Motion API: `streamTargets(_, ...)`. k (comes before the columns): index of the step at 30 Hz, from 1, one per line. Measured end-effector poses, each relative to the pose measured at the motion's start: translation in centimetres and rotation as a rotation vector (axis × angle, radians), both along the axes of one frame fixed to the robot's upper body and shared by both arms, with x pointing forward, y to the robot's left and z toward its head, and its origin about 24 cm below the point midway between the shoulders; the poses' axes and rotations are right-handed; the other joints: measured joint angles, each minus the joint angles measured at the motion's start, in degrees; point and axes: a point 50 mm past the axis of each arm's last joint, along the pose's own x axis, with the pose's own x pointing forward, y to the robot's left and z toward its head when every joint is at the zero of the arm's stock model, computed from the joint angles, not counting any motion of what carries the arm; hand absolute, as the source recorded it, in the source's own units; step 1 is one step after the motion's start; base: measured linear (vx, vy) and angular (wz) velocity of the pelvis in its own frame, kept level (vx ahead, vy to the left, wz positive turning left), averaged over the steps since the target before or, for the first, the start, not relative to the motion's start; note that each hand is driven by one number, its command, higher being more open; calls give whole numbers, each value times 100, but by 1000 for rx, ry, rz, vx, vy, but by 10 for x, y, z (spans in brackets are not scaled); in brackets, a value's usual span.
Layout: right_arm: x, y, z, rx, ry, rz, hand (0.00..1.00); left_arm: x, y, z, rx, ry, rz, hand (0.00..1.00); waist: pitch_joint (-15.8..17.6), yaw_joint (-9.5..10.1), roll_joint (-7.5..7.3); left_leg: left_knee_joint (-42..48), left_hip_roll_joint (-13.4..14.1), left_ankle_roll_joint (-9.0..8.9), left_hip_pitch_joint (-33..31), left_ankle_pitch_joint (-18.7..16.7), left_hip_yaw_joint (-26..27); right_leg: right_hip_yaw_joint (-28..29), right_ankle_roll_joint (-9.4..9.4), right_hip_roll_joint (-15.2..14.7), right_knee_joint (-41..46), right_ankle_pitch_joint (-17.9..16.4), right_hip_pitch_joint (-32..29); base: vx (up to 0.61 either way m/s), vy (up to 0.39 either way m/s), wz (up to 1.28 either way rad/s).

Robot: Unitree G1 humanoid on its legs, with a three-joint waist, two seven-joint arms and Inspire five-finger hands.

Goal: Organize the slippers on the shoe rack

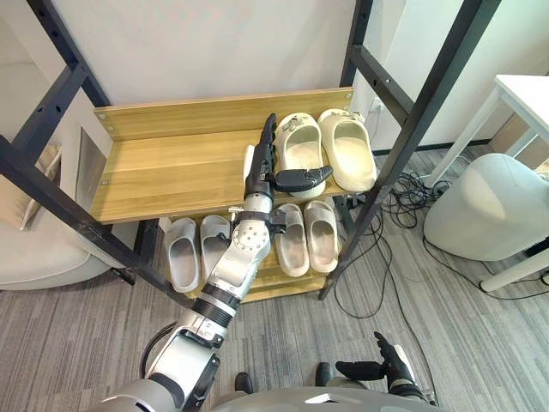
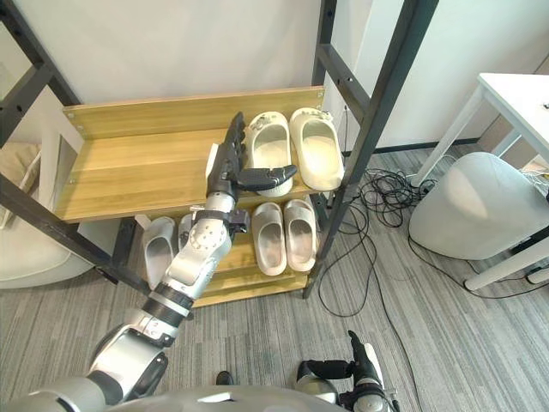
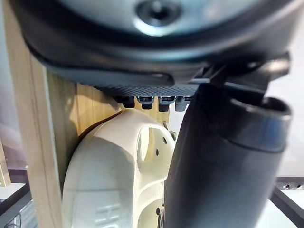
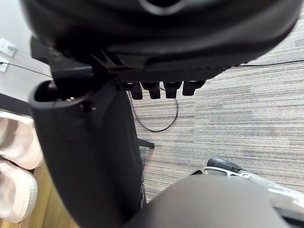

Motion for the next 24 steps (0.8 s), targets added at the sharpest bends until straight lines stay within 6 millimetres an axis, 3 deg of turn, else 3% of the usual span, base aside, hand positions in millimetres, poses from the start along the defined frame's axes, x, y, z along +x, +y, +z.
streamTargets(24,2,1,0,-1,1,38,100,-8,-11,-3,65,-10,-46,100,14,31,-7,3,-5,11,88,14,-167,-163,-7,-13,3,-35,181,-5,3,3)
